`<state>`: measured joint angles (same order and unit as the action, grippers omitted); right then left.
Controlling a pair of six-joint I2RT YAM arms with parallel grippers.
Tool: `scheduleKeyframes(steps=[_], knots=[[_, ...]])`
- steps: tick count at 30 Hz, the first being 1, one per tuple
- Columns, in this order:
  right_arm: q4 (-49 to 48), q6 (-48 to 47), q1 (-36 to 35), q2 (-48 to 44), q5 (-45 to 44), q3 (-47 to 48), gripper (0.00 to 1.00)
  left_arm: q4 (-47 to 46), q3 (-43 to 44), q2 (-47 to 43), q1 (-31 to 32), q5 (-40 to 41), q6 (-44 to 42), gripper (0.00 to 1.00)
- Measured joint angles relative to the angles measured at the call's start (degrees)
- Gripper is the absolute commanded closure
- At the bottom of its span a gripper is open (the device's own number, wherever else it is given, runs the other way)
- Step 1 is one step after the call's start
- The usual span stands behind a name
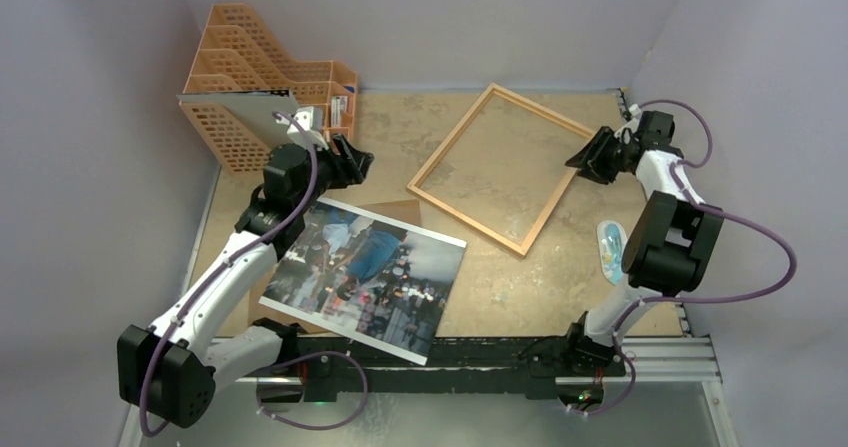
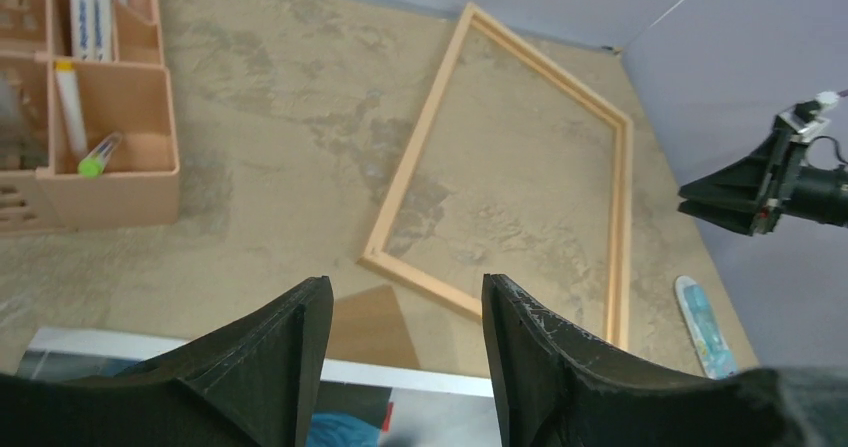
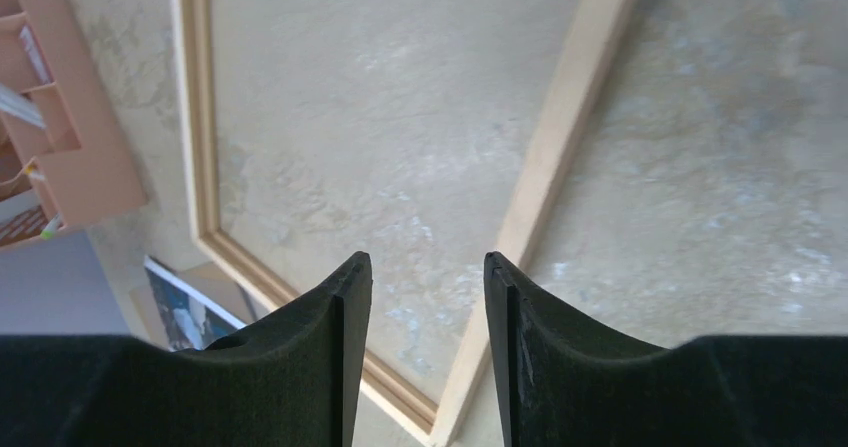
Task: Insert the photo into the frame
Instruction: Turn over the photo frame at the center of the board, then adjust the photo frame at the center of the board.
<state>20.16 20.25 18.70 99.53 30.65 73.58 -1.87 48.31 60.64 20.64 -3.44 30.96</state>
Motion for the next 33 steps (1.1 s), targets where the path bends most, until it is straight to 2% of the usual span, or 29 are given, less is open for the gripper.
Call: scheduleKeyframes(steps=[5,12,15,16,19,24,29,33], knots=[[0.07,-1.75,2.43,2.21,-1.73,0.00,0.51,4.63,0.00,0.52,0.00,3.04,0.00,0.42],[-0.31,-2.71,2.19,2.01,-5.81,0.02,0.47,4.92,0.00,0.72,0.00,4.17,0.59,0.40],[-1.51,-2.05,0.85,-1.03,-7.43,-1.36,0.43,5.90,0.00,1.14,0.00,5.11,1.49,0.35],[-2.14,-1.55,-0.28,-3.08,-8.50,-2.47,0.42,6.45,0.00,1.31,0.00,5.49,1.73,0.28],[-4.28,0.57,-6.73,-9.20,-12.57,-4.76,0.39,8.09,0.04,1.92,0.00,6.05,3.04,0.23],[-10.86,5.64,-23.78,-12.52,-18.86,-6.21,0.40,10.78,0.42,3.85,0.00,3.61,3.41,0.28],[-12.20,10.40,-35.47,-3.96,-25.24,-1.07,0.33,10.54,-3.82,3.04,0.00,2.99,4.96,0.33],[-11.91,14.19,-42.42,6.56,-32.96,7.39,0.21,10.64,-10.03,1.99,0.00,2.67,7.43,0.35]])
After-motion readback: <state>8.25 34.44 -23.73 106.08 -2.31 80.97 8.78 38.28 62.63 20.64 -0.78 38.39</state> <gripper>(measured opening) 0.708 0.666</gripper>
